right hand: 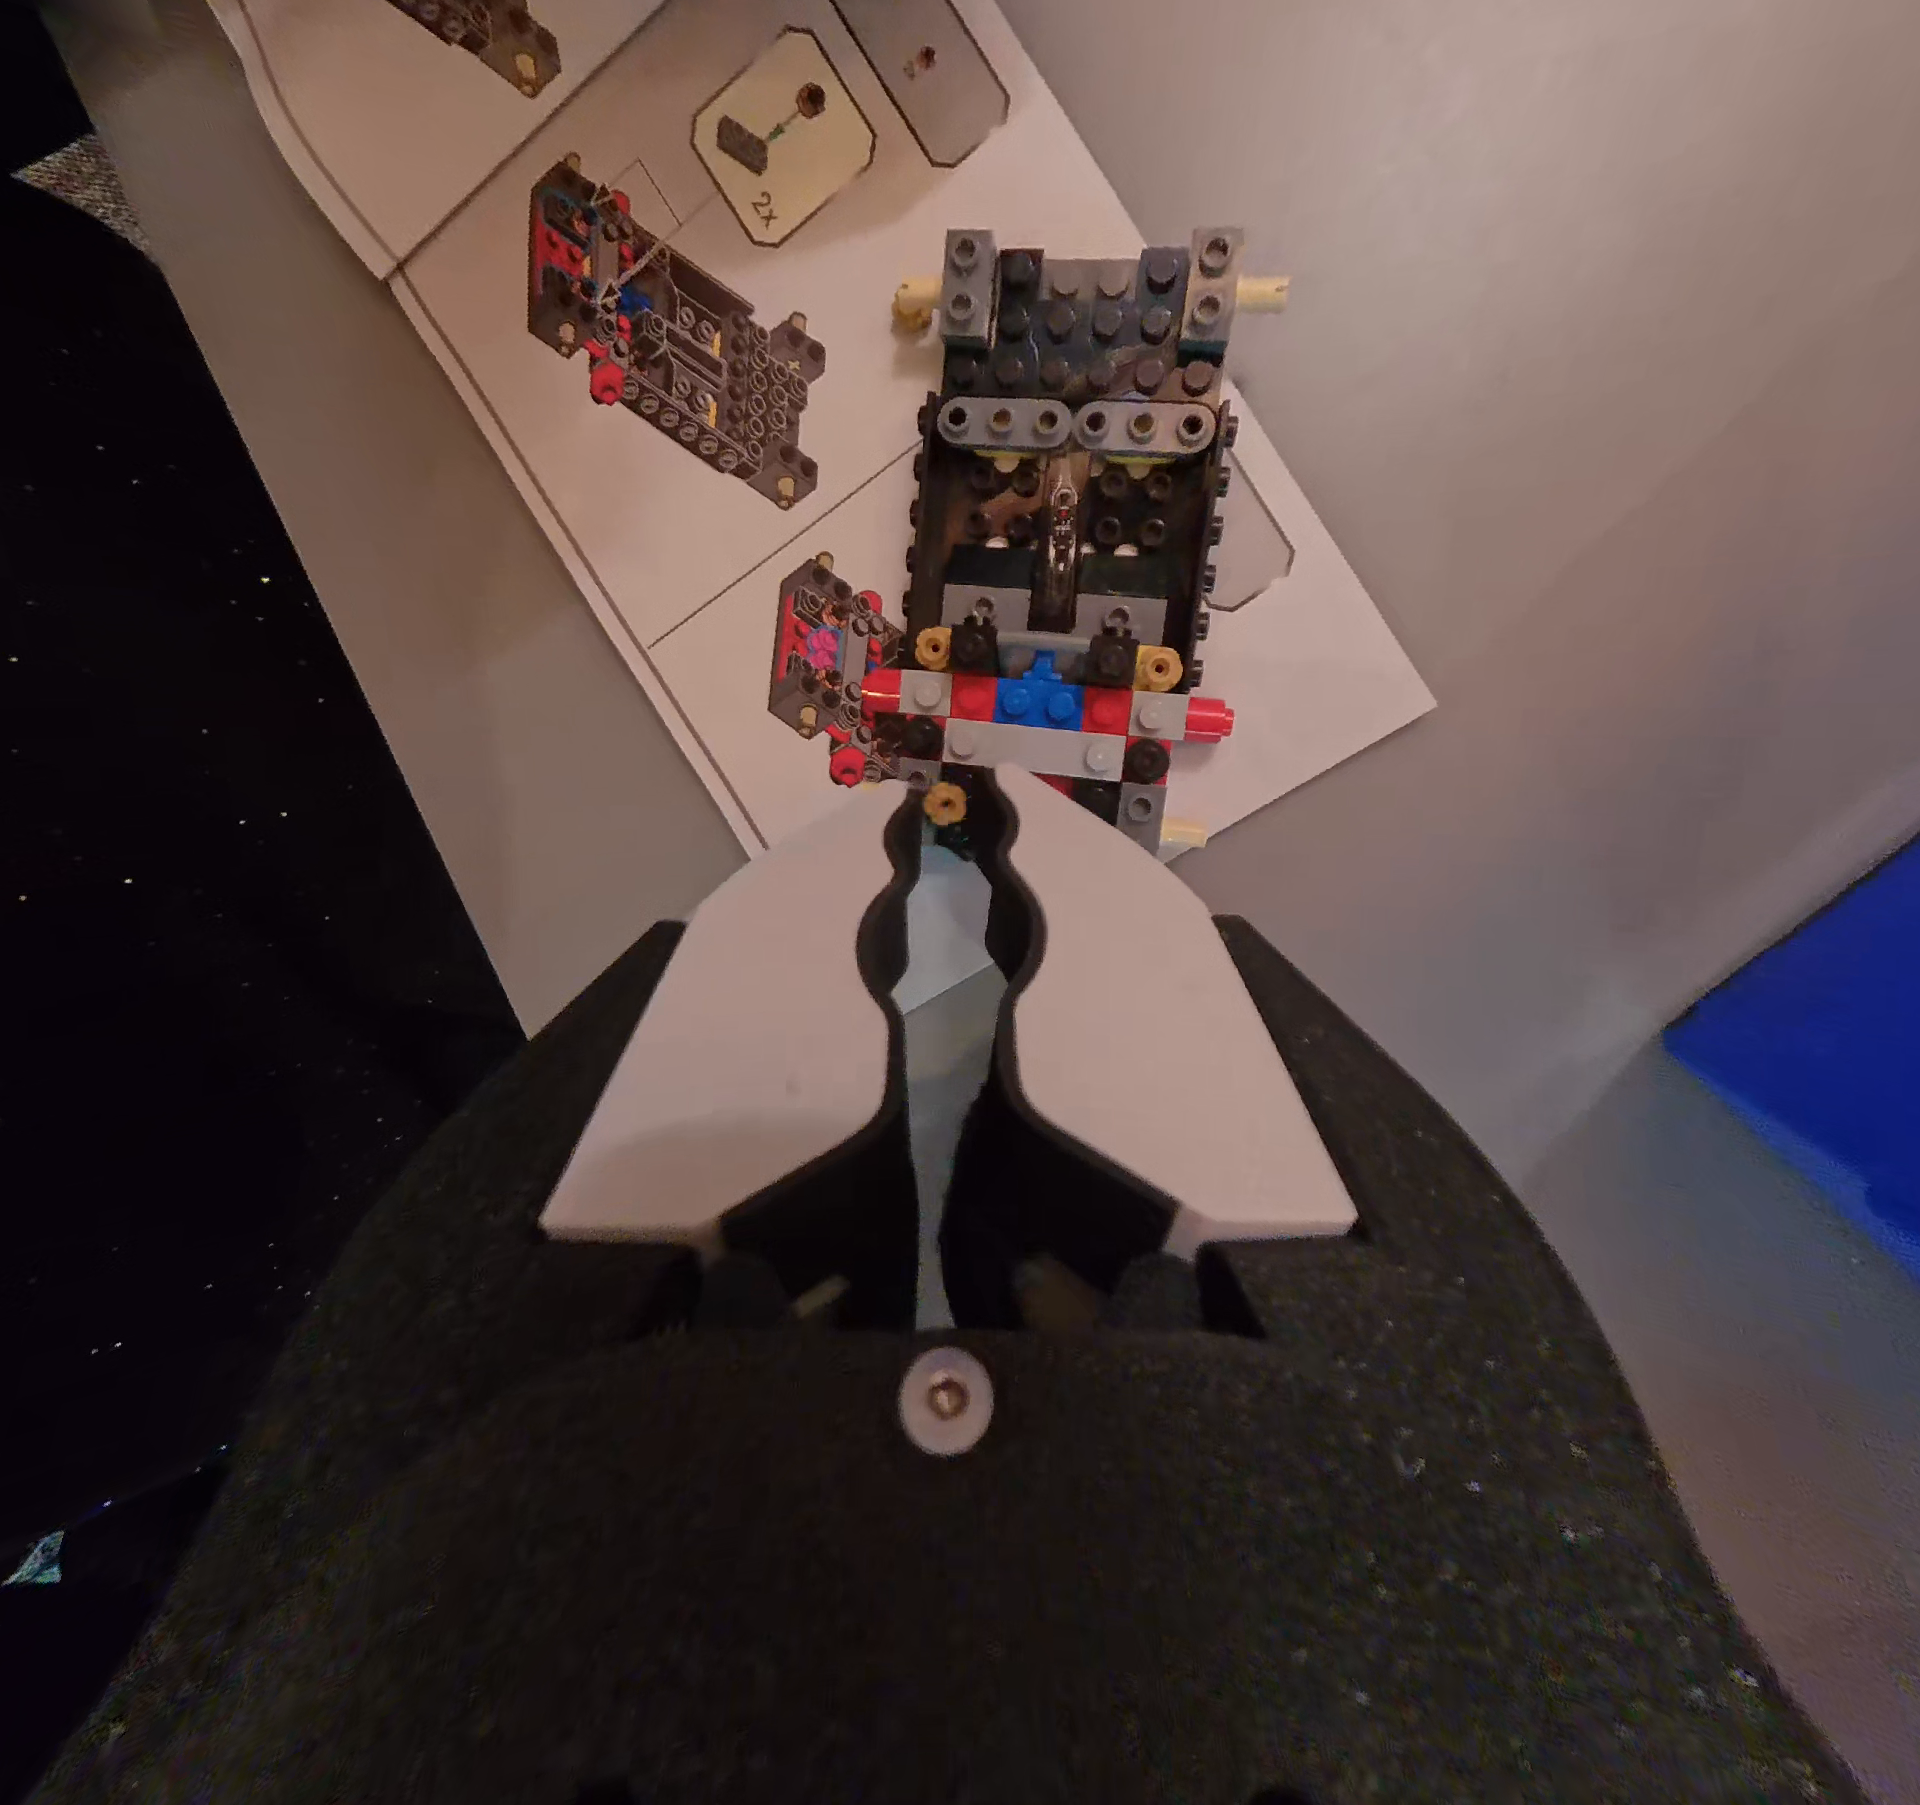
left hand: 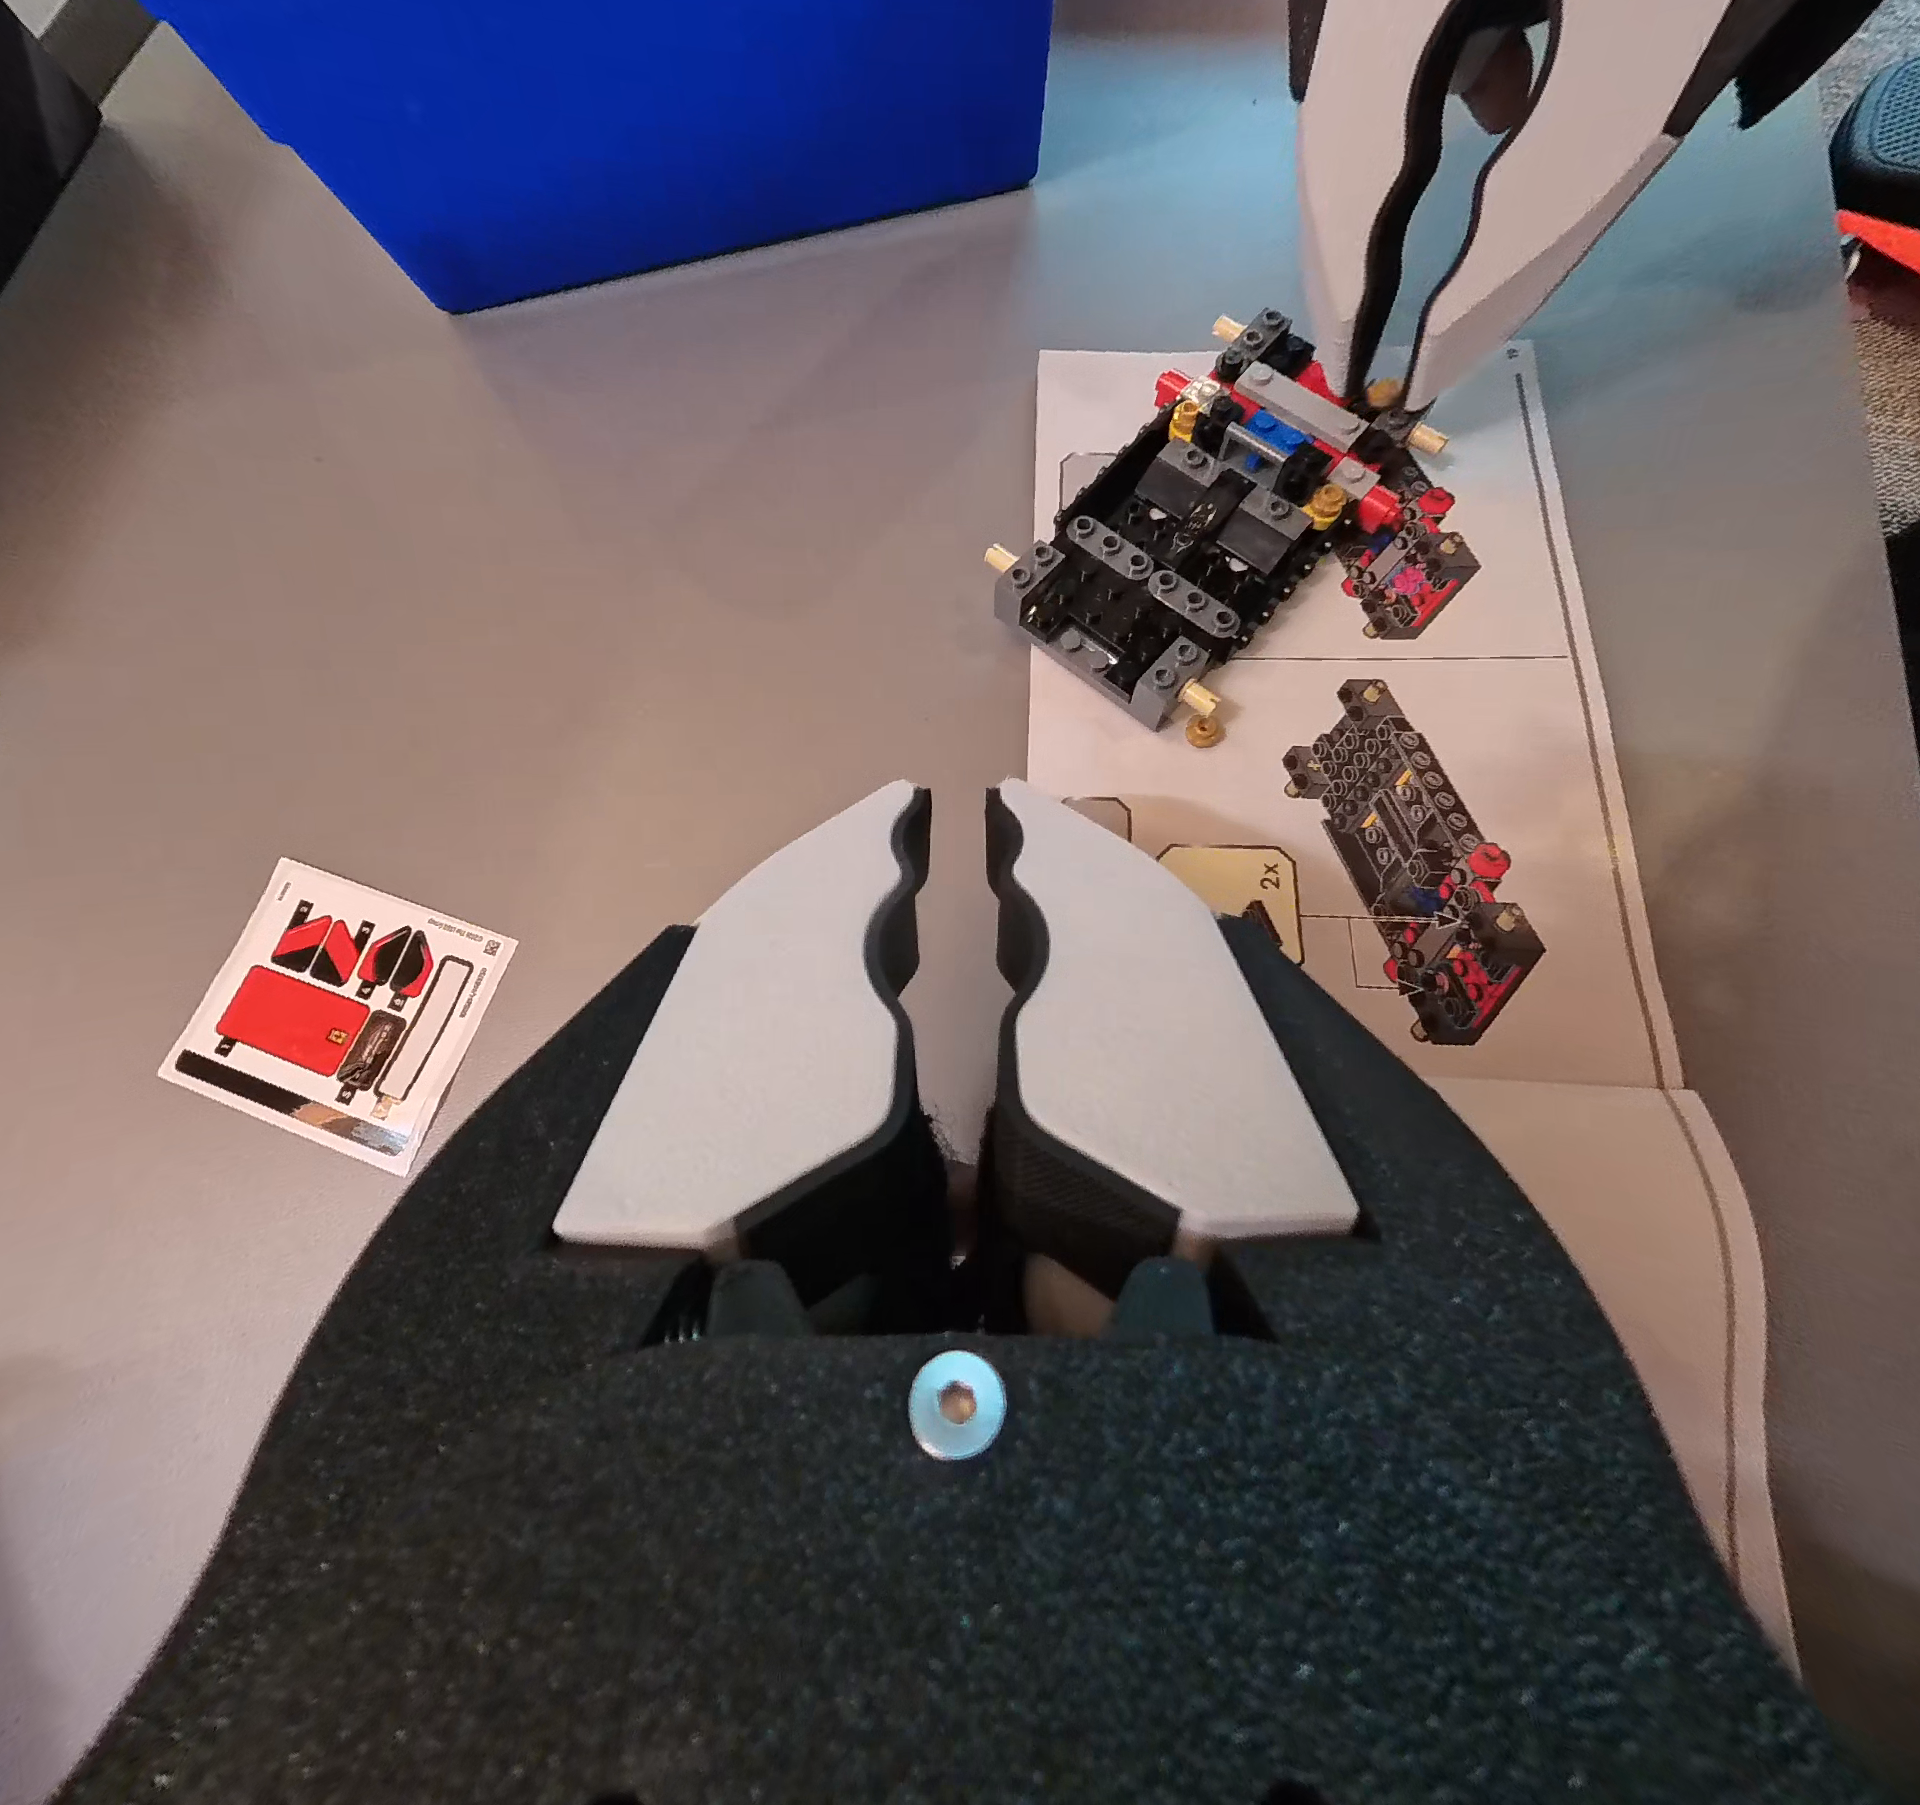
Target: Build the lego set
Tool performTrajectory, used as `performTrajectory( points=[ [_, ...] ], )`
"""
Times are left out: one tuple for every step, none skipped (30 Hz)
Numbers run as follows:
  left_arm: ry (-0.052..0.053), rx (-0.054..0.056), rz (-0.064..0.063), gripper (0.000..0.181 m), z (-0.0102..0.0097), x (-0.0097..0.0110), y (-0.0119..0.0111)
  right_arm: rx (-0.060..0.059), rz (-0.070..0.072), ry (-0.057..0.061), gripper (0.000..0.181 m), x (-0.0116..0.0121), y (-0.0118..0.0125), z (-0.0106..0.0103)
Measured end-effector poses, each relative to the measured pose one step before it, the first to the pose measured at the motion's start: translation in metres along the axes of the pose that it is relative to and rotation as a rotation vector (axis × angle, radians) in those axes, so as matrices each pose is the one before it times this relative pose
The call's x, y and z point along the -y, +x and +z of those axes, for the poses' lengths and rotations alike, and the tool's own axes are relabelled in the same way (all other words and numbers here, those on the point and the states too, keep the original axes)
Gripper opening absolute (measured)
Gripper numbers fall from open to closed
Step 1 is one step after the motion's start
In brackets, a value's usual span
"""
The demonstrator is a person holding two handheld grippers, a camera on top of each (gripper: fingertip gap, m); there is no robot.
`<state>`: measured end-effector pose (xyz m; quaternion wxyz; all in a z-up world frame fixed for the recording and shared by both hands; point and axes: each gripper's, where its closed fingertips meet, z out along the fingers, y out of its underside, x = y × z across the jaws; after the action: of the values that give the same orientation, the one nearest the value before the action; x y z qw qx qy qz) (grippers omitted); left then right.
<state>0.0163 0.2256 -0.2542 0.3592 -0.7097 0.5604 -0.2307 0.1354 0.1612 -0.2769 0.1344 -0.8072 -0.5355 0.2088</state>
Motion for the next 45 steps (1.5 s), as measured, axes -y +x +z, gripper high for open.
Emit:
performTrajectory(
  points=[
    [-0.0004, 0.0006, -0.0013, 0.01, 0.00017, -0.00017, -0.00026, -0.0037, 0.0019, 0.0018, 0.01, 0.00027, 0.00076, -0.00006],
    [-0.0004, 0.0001, -0.0006, 0.01, 0.00006, -0.00012, -0.00005, -0.0011, 0.0017, 0.0036, 0.01, 0.00035, 0.00073, -0.00007],
    [-0.0003, -0.0007, 0.0003, 0.01, 0.00018, -0.00013, 0.00011, 0.0051, 0.0012, 0.0033, 0.01, 0.00014, -0.00008, 0.00017],
    [-0.0006, -0.0007, 0.0008, 0.01, 0.00007, -0.0001, 0.00017, 0.0067, -0.0013, 0.0044, 0.01, 0.00023, -0.00043, 0.00028],
    [-0.0014, -0.0007, 0.0009, 0.01, 0.00024, -0.00015, 0.00012, 0.0013, -0.0004, 0.0057, 0.009, 0.0003, 0.00027, 0.00019],
    [-0.001, 0.0, 0.0015, 0.01, 0.00002, -0.00016, 0.00012, -0.0006, 0.0015, 0.009, 0.009, 0.00065, 0.00062, -0.00048],
    [-0.0004, 0.0007, 0.0014, 0.01, 0.00009, -0.00007, -0.00006, 0.0046, 0.0023, 0.0157, 0.009, 0.00129, -0.00023, -0.00129],
    [0.0002, -0.0002, 0.0003, 0.01, 0.00003, -0.00011, -0.0001, 0.0057, 0.0041, 0.0219, 0.008, 0.00192, -0.0003, -0.00234],
    [0.001, -0.0008, -0.0008, 0.009, 0.00002, 0.00008, 0.00005, 0.0023, 0.0046, 0.0208, 0.007, 0.00157, 0.00033, -0.00279],
    [0.0006, -0.001, -0.0011, 0.009, 0.00016, 0.00003, 0.00003, -0.0026, 0.0025, 0.0125, 0.006, 0.00026, 0.00103, -0.00283],
    [-0.0003, -0.0009, -0.0005, 0.009, 0.00016, -0.00004, 0.0, -0.0041, -0.0025, 0.0051, 0.004, -0.00094, 0.00126, -0.00213],
    [-0.0011, -0.0009, 0.0003, 0.009, 0.00033, -0.00019, 0.0002, -0.0013, -0.0054, 0.0006, 0.001, -0.00192, 0.00092, -0.00097],
    [-0.0021, -0.0014, 0.0014, 0.009, 0.00052, -0.00022, 0.00036, 0.003, -0.0016, -0.0031, 0.0, -0.00256, 0.00044, 0.0004],
    [-0.0032, -0.002, 0.0027, 0.009, 0.0008, -0.00041, 0.00064, 0.0075, 0.0041, -0.006, 0.0, -0.00284, -0.0003, 0.00164],
    [-0.0047, -0.0018, 0.0045, 0.009, 0.00102, -0.00057, 0.00067, 0.0089, 0.0038, -0.0062, 0.0, -0.00248, -0.00084, 0.00233],
    [-0.0053, -0.0006, 0.0045, 0.01, 0.00096, -0.00051, 0.00063, 0.0027, -0.0006, 0.0019, 0.0, -0.00085, -0.00036, 0.00213],
    [-0.004, -0.0003, 0.0029, 0.01, 0.00103, -0.00024, 0.00051, -0.0001, -0.0007, 0.0053, 0.0, 0.00002, -0.00019, 0.00148],
    [-0.0017, -0.002, 0.0013, 0.009, 0.00102, 0.00017, 0.00069, 0.0001, 0.0017, 0.0021, 0.0, -0.0001, 0.00003, 0.00108],
    [0.0007, -0.0038, 0.0008, 0.009, 0.00104, 0.00062, 0.00104, -0.0006, 0.0007, 0.0016, 0.0, 0.00004, 0.00009, 0.00072],
    [0.0013, -0.0044, 0.0008, 0.009, 0.0015, 0.0008, 0.00124, 0.0012, -0.0005, 0.0037, 0.0, 0.00049, -0.00024, 0.00054],
    [0.0005, -0.0051, 0.0015, 0.009, 0.00194, 0.00105, 0.00172, 0.002, 0.0001, 0.0028, 0.0, 0.0006, -0.00049, 0.00029],
    [-0.0015, -0.0085, 0.0039, 0.009, 0.0023, 0.00086, 0.00241, -0.0016, -0.001, -0.0008, 0.0, 0.00026, 0.00001, 0.00001],
    [-0.003, -0.0095, 0.0068, 0.009, 0.00264, 0.00097, 0.00275, -0.0019, -0.0031, -0.0003, 0.0, 0.0005, -0.0001, 0.0],
    [-0.0028, -0.0072, 0.0081, 0.01, 0.00282, 0.00105, 0.00266, -0.0003, -0.002, 0.0008, 0.0, 0.00066, -0.00028, -0.00007],
    [-0.0026, -0.0065, 0.0078, 0.01, 0.0028, 0.00119, 0.00245, 0.0014, -0.0007, 0.0003, 0.0, 0.00062, -0.00039, -0.00002],
    [-0.0016, -0.0073, 0.0079, 0.01, 0.00244, 0.00121, 0.00253, 0.0007, -0.0012, -0.0012, 0.0, 0.00019, -0.00017, 0.00006],
    [-0.0002, -0.0049, 0.0091, 0.01, 0.00197, 0.00115, 0.00208, -0.0011, -0.0015, -0.0026, 0.0, -0.00004, 0.00002, -0.00017],
    [0.0028, -0.0012, 0.0083, 0.01, 0.00137, 0.00147, 0.00138, -0.0009, -0.0011, -0.0003, 0.0, 0.00024, -0.00003, -0.00051],
    [0.0034, -0.0021, 0.0046, 0.01, 0.00094, 0.00134, 0.00114, 0.0007, -0.0008, 0.0023, 0.0, 0.00047, -0.0001, -0.0008],
    [0.0033, -0.0033, 0.0011, 0.01, 0.00069, 0.00116, 0.00087, -0.0018, -0.0006, 0.0049, 0.0, 0.00083, 0.00031, -0.00076],
    [0.002, -0.003, -0.0006, 0.01, 0.00062, 0.00072, 0.00074, -0.0024, 0.0005, 0.0046, 0.0, 0.00063, 0.0007, -0.0005],
    [-0.0004, -0.0014, 0.0, 0.01, 0.00032, 0.0, 0.00024, 0.0008, 0.0007, 0.0023, 0.0, 0.00031, 0.00018, -0.00017],
    [-0.0007, 0.002, 0.001, 0.01, 0.00007, -0.0001, -0.00021, 0.0002, -0.0006, 0.0041, 0.0, 0.00066, 0.00007, -0.00001],
    [0.0011, 0.0029, 0.0002, 0.01, -0.00005, 0.00015, -0.00052, 0.0007, -0.0015, 0.0053, 0.0, 0.00083, -0.00025, 0.00005],
    [0.004, 0.0013, -0.0018, 0.01, -0.0001, 0.00055, -0.00031, 0.0027, -0.0011, 0.0014, 0.0, 0.00046, -0.0005, 0.00047],
    [0.0075, 0.0005, -0.003, 0.01, 0.00009, 0.00137, -0.00001, 0.0023, -0.0013, -0.0053, 0.0, -0.00041, -0.00056, 0.00078],
    [0.0094, -0.0001, -0.0026, 0.01, 0.00019, 0.00175, 0.00024, -0.0017, -0.0024, -0.0063, 0.0, -0.0006, 0.00018, 0.00086],
    [0.009, 0.0013, -0.0007, 0.01, 0.00037, 0.00202, 0.00018, -0.0001, -0.001, -0.0054, 0.0, -0.00046, -0.00002, 0.00078],
    [0.0081, 0.0035, 0.0007, 0.01, 0.00055, 0.00187, 0.00003, 0.003, 0.0019, -0.0034, 0.0, -0.00026, -0.00018, 0.0004],
    [0.0068, 0.0023, 0.0013, 0.01, 0.00095, 0.00186, 0.00036, 0.0008, 0.0036, -0.0021, 0.001, -0.00013, 0.00012, -0.00007],
    [0.0036, -0.0021, 0.0027, 0.01, 0.00117, 0.00132, 0.0011, -0.0008, 0.0047, -0.0033, 0.001, -0.00032, 0.00026, 0.00007],
    [0.0018, -0.0027, 0.0042, 0.009, 0.00151, 0.0011, 0.00136, -0.0005, 0.0047, -0.0061, 0.001, -0.0006, -0.00003, -0.00002],
    [0.0, -0.0004, 0.0036, 0.009, 0.00172, 0.00061, 0.00105, -0.0025, 0.0031, -0.0058, 0.001, -0.00032, 0.00003, 0.0],
    [-0.0048, 0.0005, 0.0026, 0.009, 0.00177, -0.00011, 0.00076, -0.0044, 0.0016, -0.0069, 0.0, -0.00026, 0.00006, 0.00001],
    [-0.0097, -0.0016, 0.0029, 0.009, 0.00184, -0.0009, 0.00099, -0.0053, 0.0023, -0.0088, 0.0, -0.00021, 0.00001, -0.00005]
  ],
)
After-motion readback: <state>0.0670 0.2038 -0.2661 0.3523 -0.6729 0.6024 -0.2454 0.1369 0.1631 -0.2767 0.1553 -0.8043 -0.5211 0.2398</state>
